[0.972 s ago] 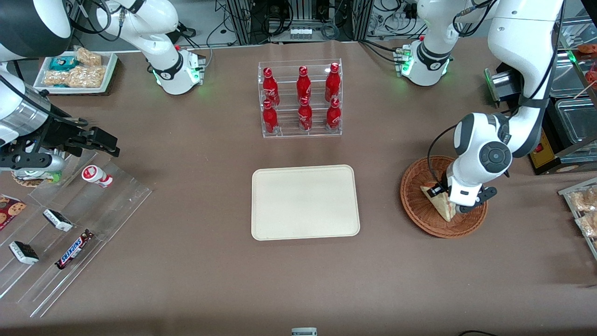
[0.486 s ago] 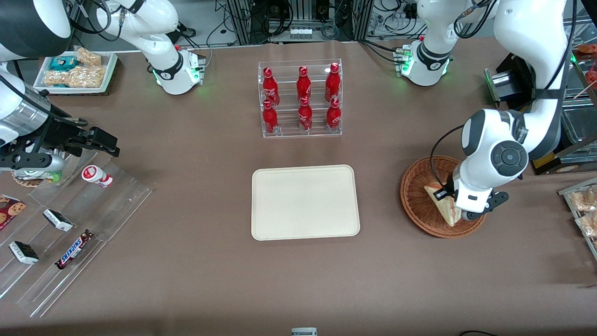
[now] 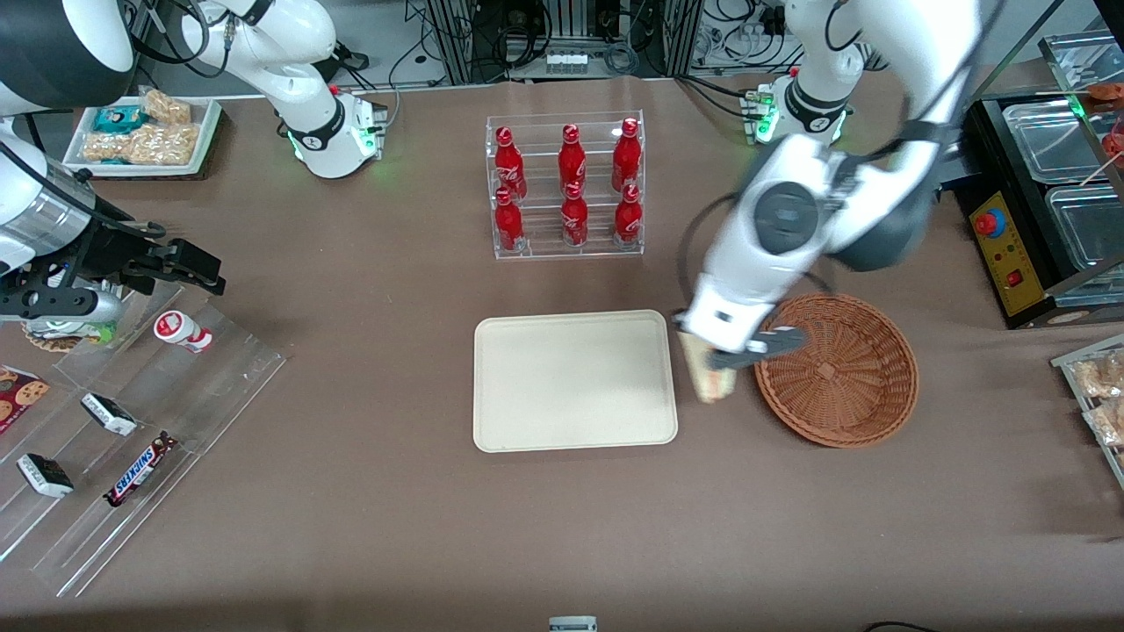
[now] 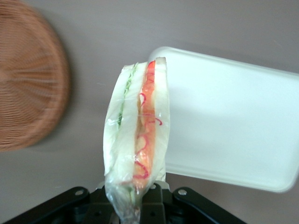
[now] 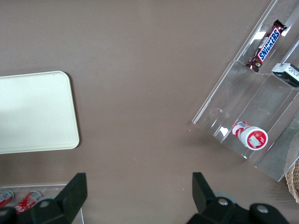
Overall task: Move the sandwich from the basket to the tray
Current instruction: 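Carry the sandwich with the left gripper over the cream tray, then lower the sandwich onto the tray and open the left gripper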
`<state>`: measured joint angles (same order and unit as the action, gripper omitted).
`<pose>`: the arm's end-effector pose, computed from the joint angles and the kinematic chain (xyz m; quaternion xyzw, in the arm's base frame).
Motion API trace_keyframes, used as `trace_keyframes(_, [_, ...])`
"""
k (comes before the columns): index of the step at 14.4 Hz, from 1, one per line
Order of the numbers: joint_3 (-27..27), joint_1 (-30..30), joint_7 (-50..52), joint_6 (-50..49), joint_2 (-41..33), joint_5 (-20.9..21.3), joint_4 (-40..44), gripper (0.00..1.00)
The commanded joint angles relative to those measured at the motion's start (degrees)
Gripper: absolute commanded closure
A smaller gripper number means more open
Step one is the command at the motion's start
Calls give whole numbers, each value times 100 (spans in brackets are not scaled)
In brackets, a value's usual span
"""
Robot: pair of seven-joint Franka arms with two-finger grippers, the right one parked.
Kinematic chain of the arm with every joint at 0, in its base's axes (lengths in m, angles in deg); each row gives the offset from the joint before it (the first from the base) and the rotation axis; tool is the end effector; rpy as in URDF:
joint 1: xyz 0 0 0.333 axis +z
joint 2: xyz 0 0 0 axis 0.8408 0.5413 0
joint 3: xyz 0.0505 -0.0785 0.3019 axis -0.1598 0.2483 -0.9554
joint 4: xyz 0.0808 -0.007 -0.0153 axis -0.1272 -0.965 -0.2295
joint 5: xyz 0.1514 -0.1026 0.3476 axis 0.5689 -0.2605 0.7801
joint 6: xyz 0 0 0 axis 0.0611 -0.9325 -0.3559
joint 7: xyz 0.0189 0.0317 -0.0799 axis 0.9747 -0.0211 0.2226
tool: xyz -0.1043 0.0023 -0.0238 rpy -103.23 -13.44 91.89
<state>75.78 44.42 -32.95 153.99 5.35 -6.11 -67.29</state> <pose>0.5444 -0.3684 0.4086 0.9952 0.0928 -0.0305 0.0042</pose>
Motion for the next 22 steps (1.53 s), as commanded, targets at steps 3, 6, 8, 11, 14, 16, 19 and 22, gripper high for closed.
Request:
trace_keyframes(3, [-34,-898,620,421,1455,1139,978,99])
trace_keyframes(6, [-43,-1126,805,939,1877,1509,1030,99])
trace_keyframes(8, [-43,-1241,1155,1133,2053,1877,1030,92])
trace_keyframes(11, [-43,-1303,1517,1546,2344,2405,1004,4])
trace_keyframes(14, [-43,-1225,1675,1416,2125,2468,969,0])
trace_keyframes(16, [-25,-1023,1885,1005,1600,2389,943,0])
trace_keyframes(19, [-8,-365,2151,608,607,1926,793,0])
trace_keyframes(22, [1,557,1651,-472,-325,1083,749,0])
